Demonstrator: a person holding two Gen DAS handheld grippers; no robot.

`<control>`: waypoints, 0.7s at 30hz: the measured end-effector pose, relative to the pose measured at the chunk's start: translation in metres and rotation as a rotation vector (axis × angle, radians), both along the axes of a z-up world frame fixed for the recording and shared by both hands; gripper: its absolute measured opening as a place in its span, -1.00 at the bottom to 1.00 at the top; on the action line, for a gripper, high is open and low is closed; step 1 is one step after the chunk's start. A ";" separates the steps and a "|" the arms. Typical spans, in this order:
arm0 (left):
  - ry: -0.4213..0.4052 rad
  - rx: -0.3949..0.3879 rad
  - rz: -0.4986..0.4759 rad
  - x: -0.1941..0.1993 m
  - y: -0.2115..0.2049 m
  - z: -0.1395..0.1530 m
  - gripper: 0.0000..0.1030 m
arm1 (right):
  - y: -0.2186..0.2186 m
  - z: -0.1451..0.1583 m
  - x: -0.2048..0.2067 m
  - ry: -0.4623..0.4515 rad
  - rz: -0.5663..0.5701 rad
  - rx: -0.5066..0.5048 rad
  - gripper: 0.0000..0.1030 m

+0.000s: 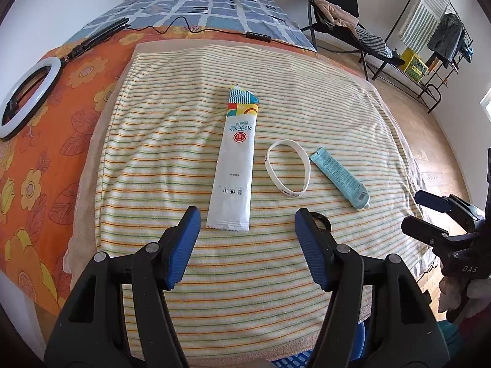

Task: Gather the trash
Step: 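Move both grippers back over the towel toward the tissue packet and tube, then grasp the white tissue packet with the left gripper while the right gripper grasps the light-blue tube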

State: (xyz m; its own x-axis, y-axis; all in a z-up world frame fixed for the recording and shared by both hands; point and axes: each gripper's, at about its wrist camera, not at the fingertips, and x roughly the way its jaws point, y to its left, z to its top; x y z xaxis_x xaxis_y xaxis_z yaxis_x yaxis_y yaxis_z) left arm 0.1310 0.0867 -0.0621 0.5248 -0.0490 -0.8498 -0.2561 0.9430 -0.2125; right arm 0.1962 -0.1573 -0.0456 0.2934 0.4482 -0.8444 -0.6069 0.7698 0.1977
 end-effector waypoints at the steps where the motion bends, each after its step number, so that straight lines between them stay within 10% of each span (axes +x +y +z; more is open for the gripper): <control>1: 0.001 -0.002 0.005 0.006 0.003 -0.001 0.27 | 0.003 -0.003 0.004 0.005 0.004 -0.002 0.65; 21: 0.072 -0.079 0.083 0.084 0.033 -0.050 0.13 | 0.060 -0.056 0.052 0.033 0.056 -0.132 0.26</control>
